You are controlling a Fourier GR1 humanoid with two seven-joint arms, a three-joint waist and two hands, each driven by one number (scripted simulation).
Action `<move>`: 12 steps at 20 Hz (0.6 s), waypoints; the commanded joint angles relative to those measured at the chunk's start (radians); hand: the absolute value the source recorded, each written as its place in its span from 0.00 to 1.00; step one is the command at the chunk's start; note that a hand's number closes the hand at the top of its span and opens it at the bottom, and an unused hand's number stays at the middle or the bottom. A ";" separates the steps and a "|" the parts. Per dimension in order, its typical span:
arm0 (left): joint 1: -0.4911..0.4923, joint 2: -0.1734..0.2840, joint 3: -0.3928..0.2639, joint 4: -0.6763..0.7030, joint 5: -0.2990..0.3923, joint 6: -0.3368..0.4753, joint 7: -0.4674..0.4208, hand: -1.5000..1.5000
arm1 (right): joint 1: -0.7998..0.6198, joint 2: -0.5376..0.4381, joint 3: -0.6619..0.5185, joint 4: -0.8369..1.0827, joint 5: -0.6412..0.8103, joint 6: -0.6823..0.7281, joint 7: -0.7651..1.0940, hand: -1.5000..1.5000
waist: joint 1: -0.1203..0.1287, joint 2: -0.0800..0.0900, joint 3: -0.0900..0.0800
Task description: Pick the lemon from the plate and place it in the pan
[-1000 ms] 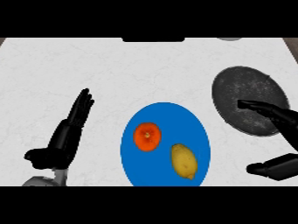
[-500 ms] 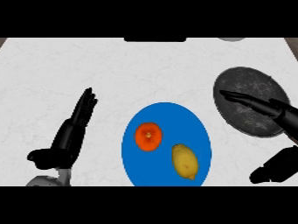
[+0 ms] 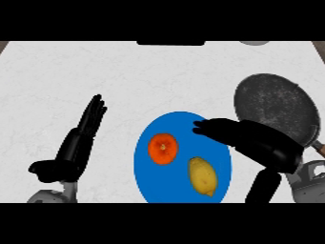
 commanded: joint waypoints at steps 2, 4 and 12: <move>-0.011 -0.043 -0.013 0.023 -0.028 0.016 -0.011 0.50 | -0.003 0.021 0.121 0.027 0.192 0.004 0.013 0.00 | -0.009 0.001 0.001; 0.025 -0.061 -0.038 0.003 -0.057 0.030 -0.007 0.50 | -0.005 0.092 0.136 0.023 0.211 0.024 0.092 0.00 | -0.008 0.000 0.001; 0.043 -0.066 0.005 -0.054 -0.077 -0.013 0.041 0.50 | 0.084 0.228 0.137 0.054 0.352 0.039 0.093 0.00 | -0.011 -0.001 0.001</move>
